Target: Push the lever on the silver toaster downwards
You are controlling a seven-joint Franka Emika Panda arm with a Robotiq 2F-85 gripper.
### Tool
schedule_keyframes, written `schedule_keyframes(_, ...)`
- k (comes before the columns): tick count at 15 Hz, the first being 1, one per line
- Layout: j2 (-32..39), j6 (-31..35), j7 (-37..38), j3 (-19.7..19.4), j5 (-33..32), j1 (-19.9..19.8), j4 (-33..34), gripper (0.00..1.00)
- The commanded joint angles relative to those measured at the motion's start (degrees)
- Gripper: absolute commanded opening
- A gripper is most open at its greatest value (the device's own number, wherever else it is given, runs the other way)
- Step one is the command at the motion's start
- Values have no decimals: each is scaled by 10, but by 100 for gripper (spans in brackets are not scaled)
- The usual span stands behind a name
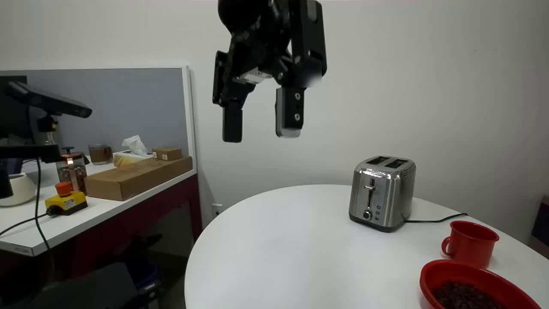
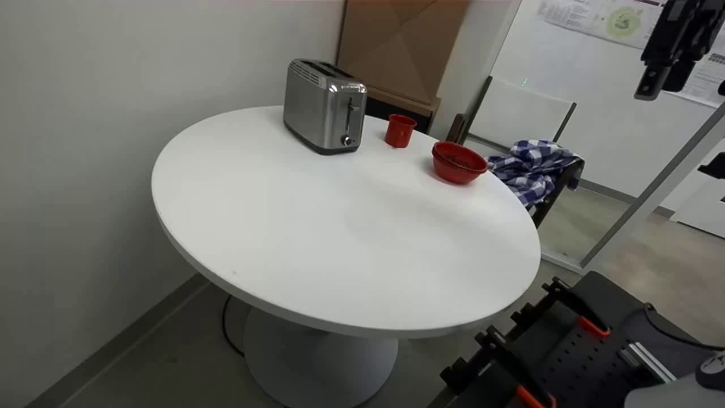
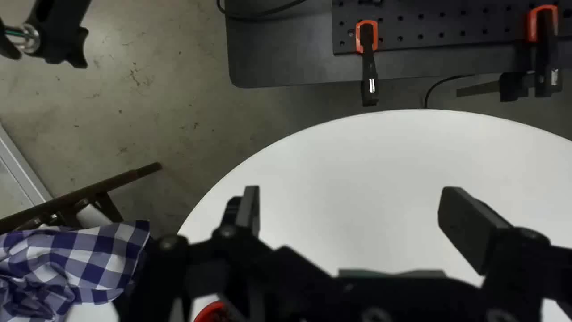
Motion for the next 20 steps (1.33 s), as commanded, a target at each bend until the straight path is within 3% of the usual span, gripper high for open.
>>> schedule_keyframes(1, 0, -3, 6, -9, -5, 11, 1, 100)
schedule_keyframes(9, 6, 4, 11, -8, -7, 10, 3, 100)
schedule_keyframes(16, 165, 192, 10, -12, -6, 18, 84, 100)
schedule_keyframes(20, 274, 247, 5, -5, 16, 34, 173, 100)
